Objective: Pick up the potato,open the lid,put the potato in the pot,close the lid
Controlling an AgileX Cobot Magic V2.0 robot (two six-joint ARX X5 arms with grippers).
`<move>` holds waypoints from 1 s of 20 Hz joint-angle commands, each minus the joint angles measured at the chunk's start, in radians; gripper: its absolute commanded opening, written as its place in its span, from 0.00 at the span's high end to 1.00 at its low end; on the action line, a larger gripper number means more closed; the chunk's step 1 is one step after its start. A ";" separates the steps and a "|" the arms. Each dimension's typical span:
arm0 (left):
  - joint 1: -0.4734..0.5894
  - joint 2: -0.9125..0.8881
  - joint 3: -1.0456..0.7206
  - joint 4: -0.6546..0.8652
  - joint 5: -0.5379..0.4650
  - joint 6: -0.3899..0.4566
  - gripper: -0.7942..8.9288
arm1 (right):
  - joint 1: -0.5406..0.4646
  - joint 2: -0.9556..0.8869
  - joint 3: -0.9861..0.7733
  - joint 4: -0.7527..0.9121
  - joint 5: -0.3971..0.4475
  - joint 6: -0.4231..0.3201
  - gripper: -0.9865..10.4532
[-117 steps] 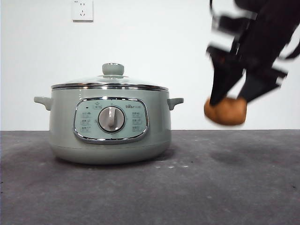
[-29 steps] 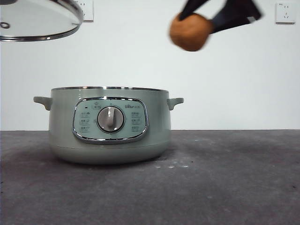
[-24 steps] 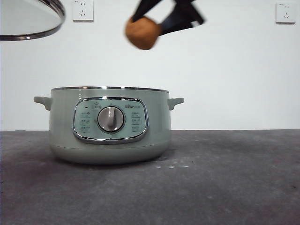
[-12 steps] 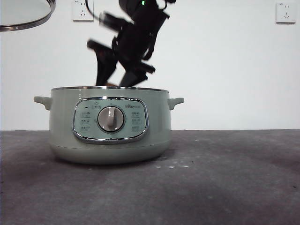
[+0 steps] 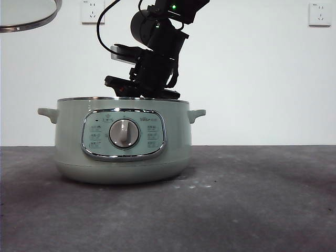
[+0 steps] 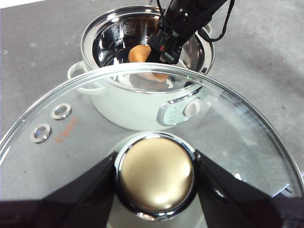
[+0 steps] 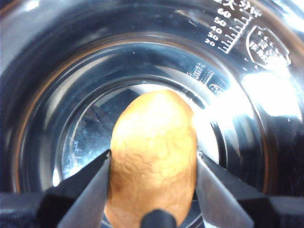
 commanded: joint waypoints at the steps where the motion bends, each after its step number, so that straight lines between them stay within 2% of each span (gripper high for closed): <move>1: 0.002 -0.010 0.005 0.038 0.011 -0.003 0.93 | 0.004 0.030 -0.005 -0.008 -0.001 -0.006 0.89; 2: 0.002 -0.010 0.005 0.038 0.011 -0.003 0.93 | 0.004 0.030 -0.005 -0.010 0.000 -0.003 0.80; 3: 0.002 -0.010 0.005 0.039 0.011 -0.003 0.93 | 0.004 0.030 -0.005 -0.009 0.000 -0.002 0.65; 4: 0.002 -0.010 0.005 0.038 0.011 -0.003 0.93 | 0.008 0.029 -0.005 -0.007 0.000 -0.002 0.54; 5: 0.002 -0.010 0.005 0.038 0.011 -0.004 0.93 | 0.009 0.028 -0.004 -0.005 -0.003 0.001 0.52; 8: 0.001 -0.010 0.005 0.037 0.012 -0.005 0.93 | 0.009 -0.018 -0.004 0.002 -0.003 0.005 0.52; 12: 0.001 -0.010 0.005 0.039 0.016 -0.005 0.93 | 0.008 -0.169 -0.004 -0.011 -0.003 0.008 0.53; 20: -0.002 0.001 0.008 0.078 0.015 -0.005 0.93 | 0.008 -0.475 -0.005 -0.260 -0.003 0.024 0.53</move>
